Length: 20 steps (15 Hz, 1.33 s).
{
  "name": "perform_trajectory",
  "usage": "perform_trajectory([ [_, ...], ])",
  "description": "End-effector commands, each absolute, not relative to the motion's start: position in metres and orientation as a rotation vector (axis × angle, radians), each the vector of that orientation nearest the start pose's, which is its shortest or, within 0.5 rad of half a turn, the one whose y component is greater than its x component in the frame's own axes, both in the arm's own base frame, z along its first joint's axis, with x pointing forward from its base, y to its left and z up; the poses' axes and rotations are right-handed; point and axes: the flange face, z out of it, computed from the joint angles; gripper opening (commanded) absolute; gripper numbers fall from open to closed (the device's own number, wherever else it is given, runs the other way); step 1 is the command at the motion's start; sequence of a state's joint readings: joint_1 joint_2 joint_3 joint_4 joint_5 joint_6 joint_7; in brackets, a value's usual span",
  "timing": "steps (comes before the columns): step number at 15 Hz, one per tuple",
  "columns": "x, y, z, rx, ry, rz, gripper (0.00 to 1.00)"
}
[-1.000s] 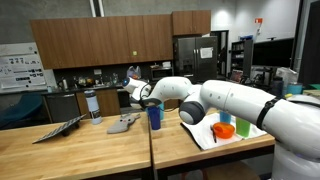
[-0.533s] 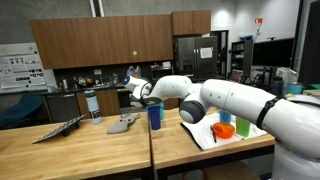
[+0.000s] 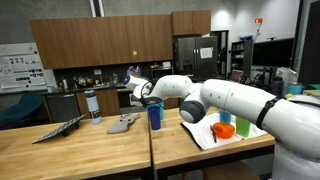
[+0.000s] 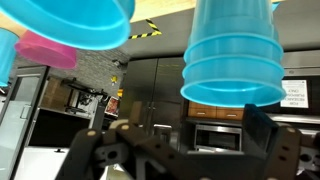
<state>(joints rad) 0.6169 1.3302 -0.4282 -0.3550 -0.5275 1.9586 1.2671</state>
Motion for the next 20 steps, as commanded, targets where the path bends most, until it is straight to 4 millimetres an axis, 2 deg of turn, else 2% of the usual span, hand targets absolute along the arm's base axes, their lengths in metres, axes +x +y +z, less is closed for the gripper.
perform_trajectory([
  [1, 0.747, 0.369, 0.356, -3.005, 0.897, -1.576, 1.00],
  [3, 0.742, 0.373, 0.373, -2.967, 0.938, -1.580, 1.00],
  [5, 0.745, 0.364, 0.402, -2.934, 0.954, -1.561, 1.00],
  [7, 0.739, 0.367, 0.428, -2.912, 0.977, -1.538, 1.00],
  [8, 0.739, 0.359, 0.445, -2.921, 0.974, -1.514, 1.00],
  [10, 0.730, 0.361, 0.464, -2.933, 1.008, -1.476, 1.00],
  [12, 0.726, 0.352, 0.488, -2.951, 1.032, -1.460, 1.00],
  [18, 0.695, 0.355, 0.544, -2.987, 1.111, -1.498, 1.00],
  [20, 0.685, 0.360, 0.554, -3.012, 1.121, -1.525, 1.00],
])
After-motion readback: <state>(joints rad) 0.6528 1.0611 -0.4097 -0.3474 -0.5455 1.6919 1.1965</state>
